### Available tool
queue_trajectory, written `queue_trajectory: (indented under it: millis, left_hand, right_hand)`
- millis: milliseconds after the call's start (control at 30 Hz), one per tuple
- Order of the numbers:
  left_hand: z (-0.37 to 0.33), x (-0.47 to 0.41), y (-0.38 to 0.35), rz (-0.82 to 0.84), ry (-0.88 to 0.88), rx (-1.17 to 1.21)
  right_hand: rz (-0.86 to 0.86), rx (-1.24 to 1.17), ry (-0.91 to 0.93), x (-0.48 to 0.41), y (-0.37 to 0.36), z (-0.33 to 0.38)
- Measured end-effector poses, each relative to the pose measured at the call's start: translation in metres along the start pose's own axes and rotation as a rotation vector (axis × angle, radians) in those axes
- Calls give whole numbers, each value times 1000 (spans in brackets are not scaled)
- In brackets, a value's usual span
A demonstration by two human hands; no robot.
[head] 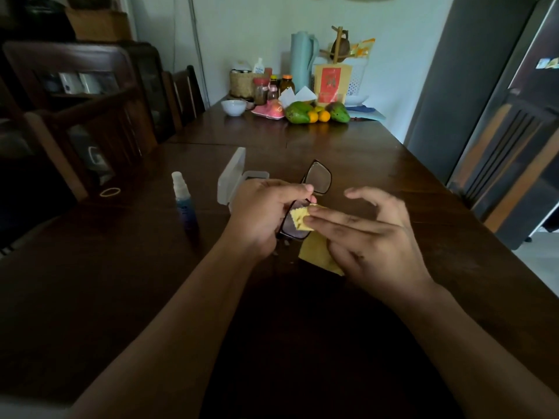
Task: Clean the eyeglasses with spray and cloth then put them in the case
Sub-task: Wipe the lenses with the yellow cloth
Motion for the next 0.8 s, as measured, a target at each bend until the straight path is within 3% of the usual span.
queue_trajectory:
  millis: [233,567,800]
  left_hand:
    - [-2,0,5,-23,-20,4]
    - [1,1,1,-70,6,18]
    - [1,2,0,-51,38,-13]
  right_hand:
    - [-23,-10,99,0,-4,8]
    - [-90,78,36,-7,-11,21]
    - [-29,77,-18,-8,-12,27]
Point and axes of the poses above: each hand's wrist, its own x-axis away from the middle knuckle, its own y-axis out of the back of the hand, z = x × y, the point moved 3 cm from there along -x, towards the middle knuckle, and after that the axes turned 6 degrees about x, right-handed, at the moved point
